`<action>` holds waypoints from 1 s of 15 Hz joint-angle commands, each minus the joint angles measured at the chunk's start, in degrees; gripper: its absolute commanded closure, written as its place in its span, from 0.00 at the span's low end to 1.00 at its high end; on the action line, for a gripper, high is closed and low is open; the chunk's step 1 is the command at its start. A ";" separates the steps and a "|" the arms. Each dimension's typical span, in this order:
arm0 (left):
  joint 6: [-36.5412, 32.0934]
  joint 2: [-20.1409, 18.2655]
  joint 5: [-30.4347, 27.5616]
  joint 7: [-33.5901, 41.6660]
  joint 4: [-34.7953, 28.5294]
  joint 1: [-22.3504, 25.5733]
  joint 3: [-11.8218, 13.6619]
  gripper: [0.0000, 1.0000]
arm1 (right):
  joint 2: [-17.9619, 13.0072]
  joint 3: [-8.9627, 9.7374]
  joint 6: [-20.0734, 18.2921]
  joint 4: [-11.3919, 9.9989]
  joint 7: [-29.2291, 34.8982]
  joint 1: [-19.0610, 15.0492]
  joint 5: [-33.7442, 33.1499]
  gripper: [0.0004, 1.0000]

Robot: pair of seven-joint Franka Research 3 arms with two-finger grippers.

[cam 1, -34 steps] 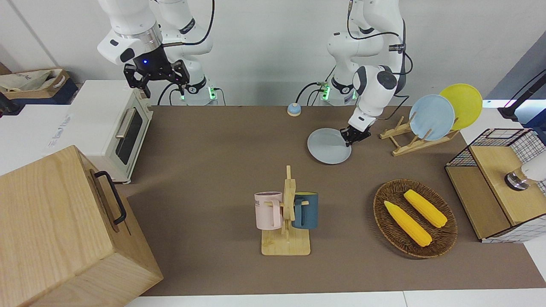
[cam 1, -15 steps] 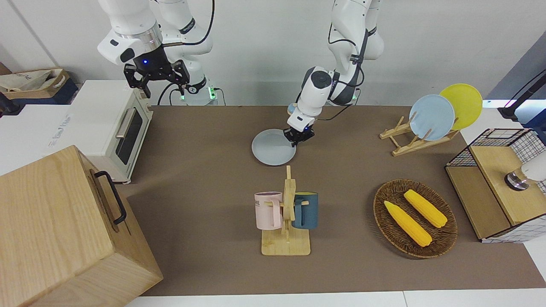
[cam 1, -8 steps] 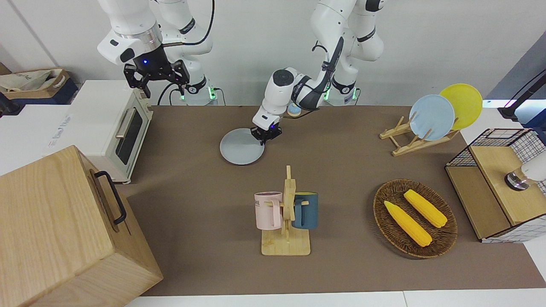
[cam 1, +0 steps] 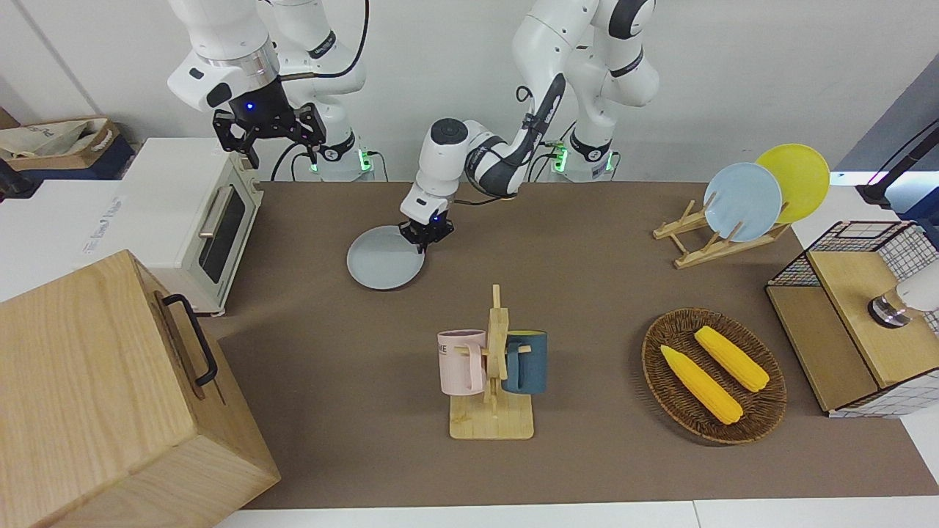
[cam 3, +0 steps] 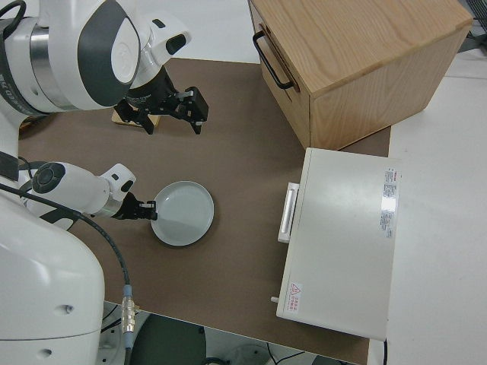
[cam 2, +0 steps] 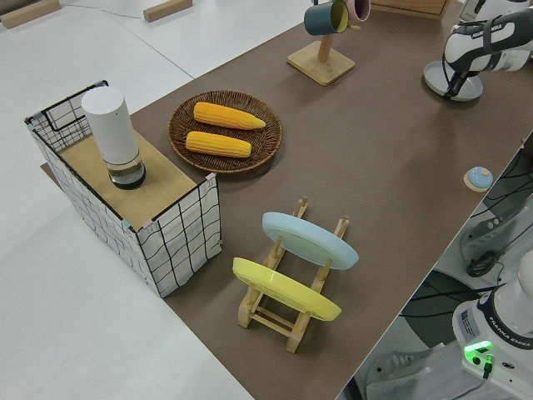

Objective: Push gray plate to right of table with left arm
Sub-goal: 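Push the gray plate across the table toward the toaster oven with the left gripper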

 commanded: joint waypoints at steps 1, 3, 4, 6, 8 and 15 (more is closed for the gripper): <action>-0.67 3.16 2.19 -3.28 3.53 -2.63 0.77 1.00 | -0.43 0.23 -0.69 -0.03 -0.15 -0.62 0.46 0.02; -0.67 3.17 2.19 -3.55 4.06 -2.64 0.77 0.99 | -0.43 0.32 -0.69 0.05 -0.06 -0.62 0.46 0.02; -0.67 3.08 2.10 -3.46 4.14 -2.64 0.77 0.94 | -0.43 0.23 -0.69 -0.03 -0.06 -0.62 0.46 0.02; -0.76 2.90 2.01 -3.46 4.41 -2.55 0.95 0.67 | -0.43 0.32 -0.69 -0.03 -0.14 -0.62 0.46 0.02; -0.76 2.55 2.19 -3.37 4.50 -1.93 1.12 0.38 | -0.43 0.23 -0.69 0.05 -0.15 -0.62 0.46 0.02; -8.83 -2.01 2.28 -1.97 4.06 0.17 1.56 0.01 | -0.43 0.32 -0.69 -0.03 -0.15 -0.62 0.46 0.02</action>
